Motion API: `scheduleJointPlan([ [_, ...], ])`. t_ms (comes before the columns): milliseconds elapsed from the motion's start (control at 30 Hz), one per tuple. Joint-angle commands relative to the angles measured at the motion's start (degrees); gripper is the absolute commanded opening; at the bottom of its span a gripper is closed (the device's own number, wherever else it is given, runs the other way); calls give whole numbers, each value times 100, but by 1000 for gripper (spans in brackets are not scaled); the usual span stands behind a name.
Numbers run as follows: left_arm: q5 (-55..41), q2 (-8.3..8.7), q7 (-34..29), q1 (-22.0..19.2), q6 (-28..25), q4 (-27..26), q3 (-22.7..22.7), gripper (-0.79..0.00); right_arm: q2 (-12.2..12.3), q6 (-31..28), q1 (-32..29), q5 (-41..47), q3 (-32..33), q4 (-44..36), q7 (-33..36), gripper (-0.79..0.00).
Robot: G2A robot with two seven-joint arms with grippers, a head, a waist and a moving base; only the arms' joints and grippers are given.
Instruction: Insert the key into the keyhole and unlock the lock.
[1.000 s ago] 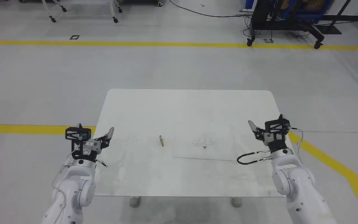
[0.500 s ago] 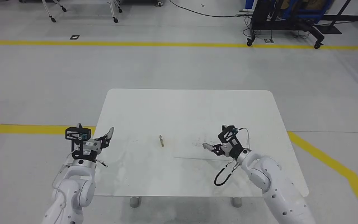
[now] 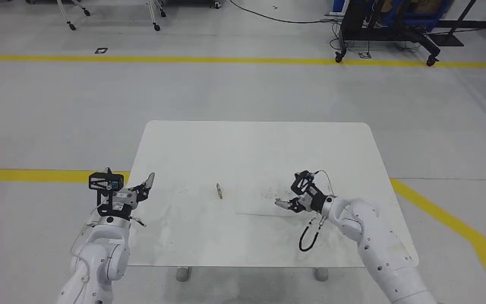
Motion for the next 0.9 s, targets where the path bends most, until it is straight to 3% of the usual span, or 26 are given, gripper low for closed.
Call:
scheduleJointPlan([
  [0,0,0,0,0,0,0,0,0,18,-321,157,-165,-52,171,3,-108],
  [33,0,0,0,0,0,0,0,0,19,-445,225,-185,-95,248,0,-308],
  [67,0,0,0,0,0,0,0,0,19,-560,295,-235,-152,313,24,-409],
  [133,0,0,0,0,0,0,0,0,11,-669,428,-392,-302,422,126,-462],
  [333,0,0,0,0,0,0,0,0,-34,-705,716,-646,-663,667,102,-514],
  [400,0,0,0,0,0,0,0,0,-38,-724,772,-674,-716,737,16,-622],
  [433,0,0,0,0,0,0,0,0,-38,-730,798,-689,-734,767,-20,-785],
  [867,0,0,0,0,0,0,0,0,28,-881,815,-1160,-910,622,-405,-785],
])
